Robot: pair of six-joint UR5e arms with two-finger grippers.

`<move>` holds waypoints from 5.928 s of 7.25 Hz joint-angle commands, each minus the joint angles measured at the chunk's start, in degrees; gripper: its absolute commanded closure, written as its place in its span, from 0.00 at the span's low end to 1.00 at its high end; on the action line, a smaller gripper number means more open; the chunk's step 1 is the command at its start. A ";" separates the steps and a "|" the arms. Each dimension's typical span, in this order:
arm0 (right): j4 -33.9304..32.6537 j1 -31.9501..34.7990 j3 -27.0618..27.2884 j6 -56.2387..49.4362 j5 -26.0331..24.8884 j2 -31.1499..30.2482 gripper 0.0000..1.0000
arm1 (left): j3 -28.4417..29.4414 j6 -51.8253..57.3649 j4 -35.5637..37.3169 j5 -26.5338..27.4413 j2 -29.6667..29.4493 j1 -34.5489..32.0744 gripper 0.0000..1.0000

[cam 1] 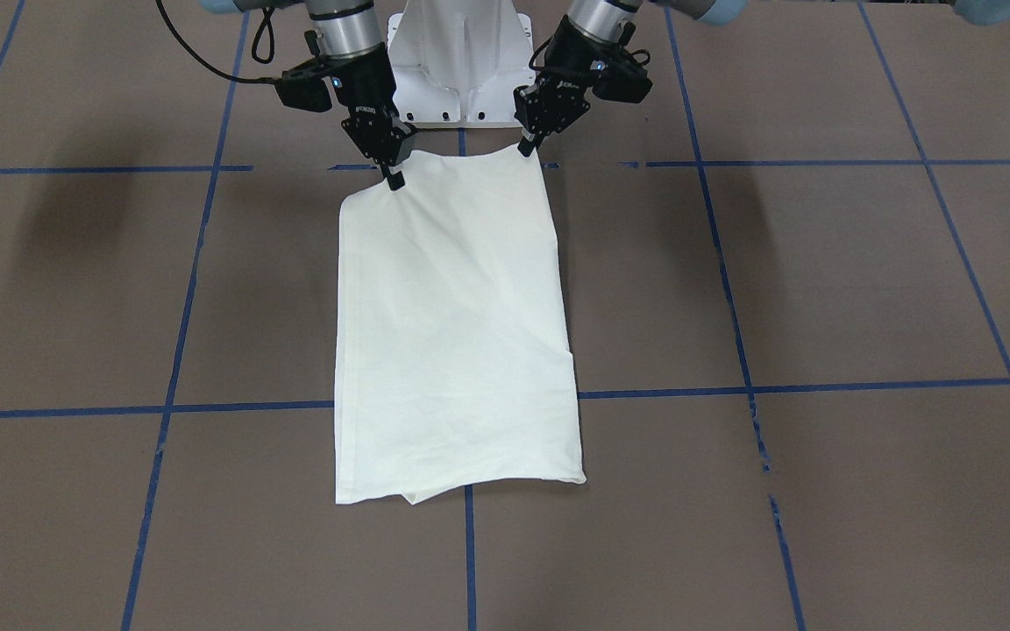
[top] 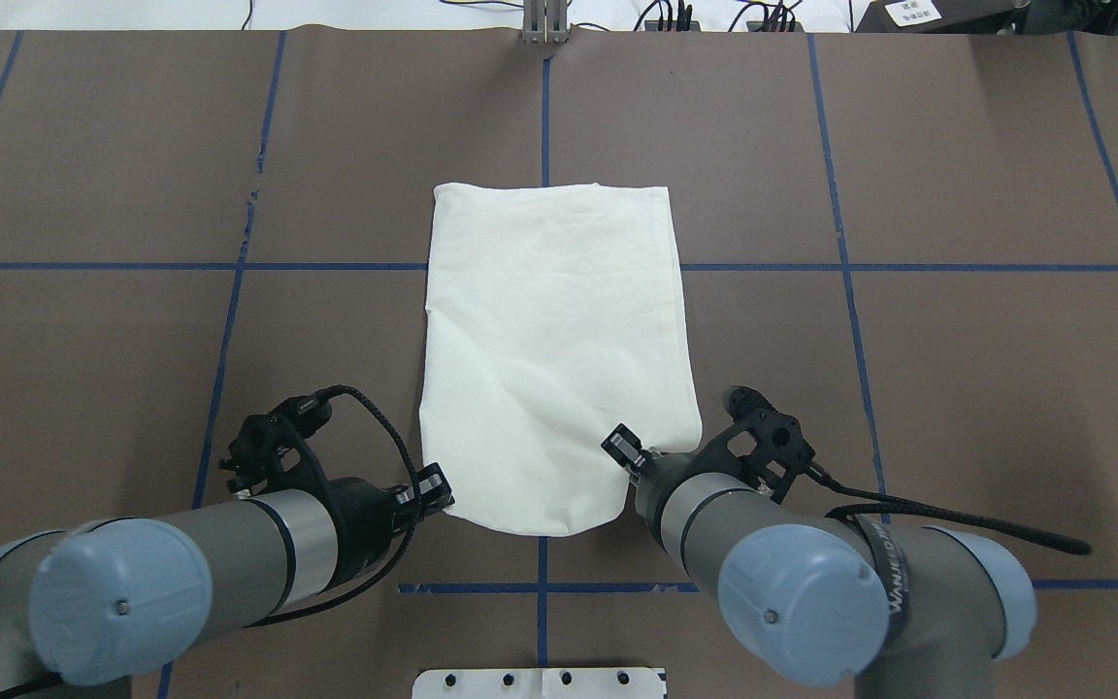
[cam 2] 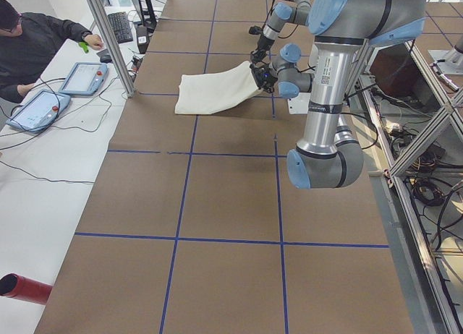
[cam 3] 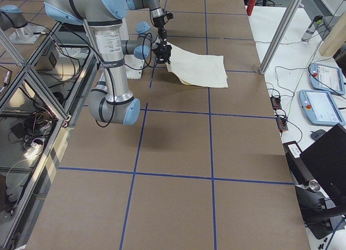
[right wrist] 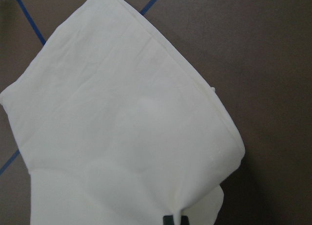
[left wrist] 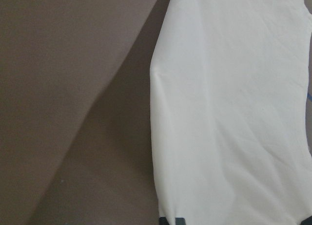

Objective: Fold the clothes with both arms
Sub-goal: 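Grasp the near edge with both grippers and lift it toward the far edge, then fold the near half over onto the far half with both grippers, then release the fold and raise the right gripper away from the shirt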

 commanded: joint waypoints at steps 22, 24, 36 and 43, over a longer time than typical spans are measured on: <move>-0.39 14.63 -30.18 -10.87 5.47 16.95 1.00 | 31.65 21.15 5.32 -4.75 -20.38 -16.93 1.00; 1.29 15.16 -31.76 -11.58 5.91 16.95 1.00 | 32.61 23.00 4.71 -4.75 -20.47 -18.07 1.00; 0.77 10.51 -30.79 -48.30 9.71 18.17 0.00 | 27.96 41.81 -0.74 -14.68 -15.20 -23.96 0.00; 2.17 24.10 -43.86 -56.40 7.40 20.28 0.00 | 27.88 41.28 -0.74 -14.68 -15.11 -23.88 0.00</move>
